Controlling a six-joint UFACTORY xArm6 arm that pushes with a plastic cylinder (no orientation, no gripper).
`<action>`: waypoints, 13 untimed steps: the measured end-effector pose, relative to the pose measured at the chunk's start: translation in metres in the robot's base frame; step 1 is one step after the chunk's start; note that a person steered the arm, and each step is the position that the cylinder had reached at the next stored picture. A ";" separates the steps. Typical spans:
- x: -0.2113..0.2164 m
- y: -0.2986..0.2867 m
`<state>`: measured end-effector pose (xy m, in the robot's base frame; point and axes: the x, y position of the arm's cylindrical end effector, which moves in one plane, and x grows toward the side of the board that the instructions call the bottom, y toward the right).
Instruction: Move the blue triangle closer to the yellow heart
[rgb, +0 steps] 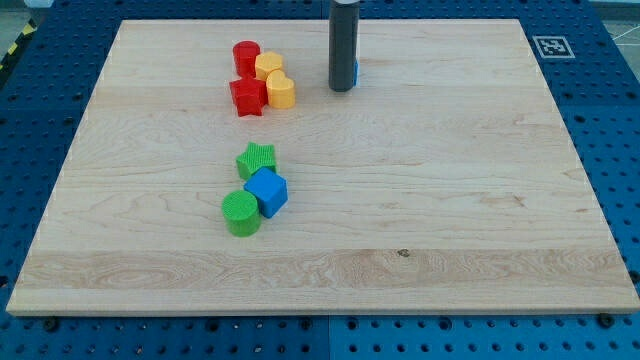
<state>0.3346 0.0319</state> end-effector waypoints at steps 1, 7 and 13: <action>-0.007 0.056; -0.052 0.037; -0.033 -0.014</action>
<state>0.3014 0.0183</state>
